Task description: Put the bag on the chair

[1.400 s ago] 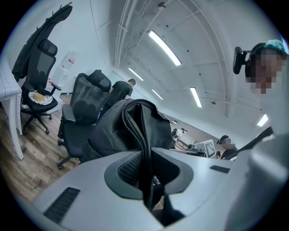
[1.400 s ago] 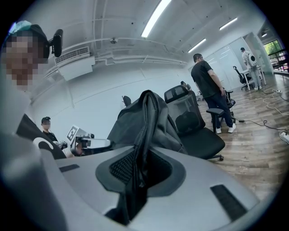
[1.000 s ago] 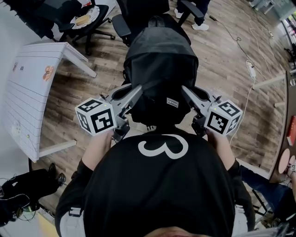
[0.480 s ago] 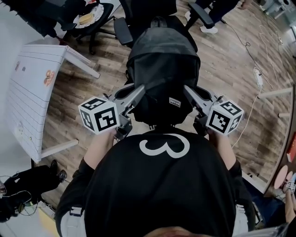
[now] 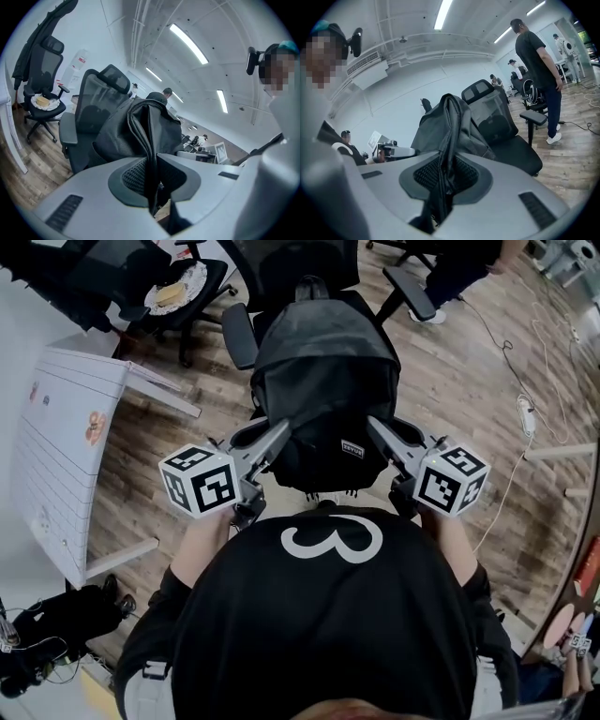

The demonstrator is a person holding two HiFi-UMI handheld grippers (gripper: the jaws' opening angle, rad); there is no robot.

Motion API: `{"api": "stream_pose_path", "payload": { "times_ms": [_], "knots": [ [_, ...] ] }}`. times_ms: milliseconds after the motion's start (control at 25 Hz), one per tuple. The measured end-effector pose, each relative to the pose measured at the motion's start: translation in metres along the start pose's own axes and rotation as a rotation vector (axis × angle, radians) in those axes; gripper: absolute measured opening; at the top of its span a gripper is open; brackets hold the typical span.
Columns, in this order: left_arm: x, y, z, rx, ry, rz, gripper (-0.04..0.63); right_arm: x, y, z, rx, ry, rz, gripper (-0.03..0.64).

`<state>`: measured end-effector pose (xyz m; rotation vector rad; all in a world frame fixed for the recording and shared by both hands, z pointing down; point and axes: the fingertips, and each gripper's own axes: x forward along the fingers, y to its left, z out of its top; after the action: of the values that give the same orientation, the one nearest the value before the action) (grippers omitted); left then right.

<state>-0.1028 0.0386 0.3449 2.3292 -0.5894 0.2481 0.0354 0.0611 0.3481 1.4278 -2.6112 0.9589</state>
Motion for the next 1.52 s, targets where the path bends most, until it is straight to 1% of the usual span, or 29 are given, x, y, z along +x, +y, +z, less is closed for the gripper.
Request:
{"api": "stream_pose_path", "payload": {
  "times_ms": [280, 520, 720, 1040, 1520],
  "knots": [
    [0.043, 0.023, 0.027, 0.02, 0.003, 0.005, 0.061, 0.023, -0.044, 0.023, 0.002, -0.011, 0.003, 0.072],
    [0.063, 0.035, 0.044, 0.025, 0.008, -0.009, 0.061, 0.037, -0.064, 0.037, 0.0, -0.023, -0.013, 0.072],
    [0.078, 0.037, 0.054, 0.032, 0.013, -0.024, 0.063, 0.039, -0.078, 0.048, 0.005, -0.027, -0.033, 0.072],
    [0.104, 0.061, 0.076, 0.022, 0.041, -0.035, 0.063, 0.062, -0.104, 0.065, 0.03, -0.017, -0.063, 0.072],
    [0.158, 0.104, 0.123, 0.017, 0.101, -0.045, 0.061, 0.107, -0.157, 0.104, 0.07, -0.02, -0.101, 0.072]
  ]
}}
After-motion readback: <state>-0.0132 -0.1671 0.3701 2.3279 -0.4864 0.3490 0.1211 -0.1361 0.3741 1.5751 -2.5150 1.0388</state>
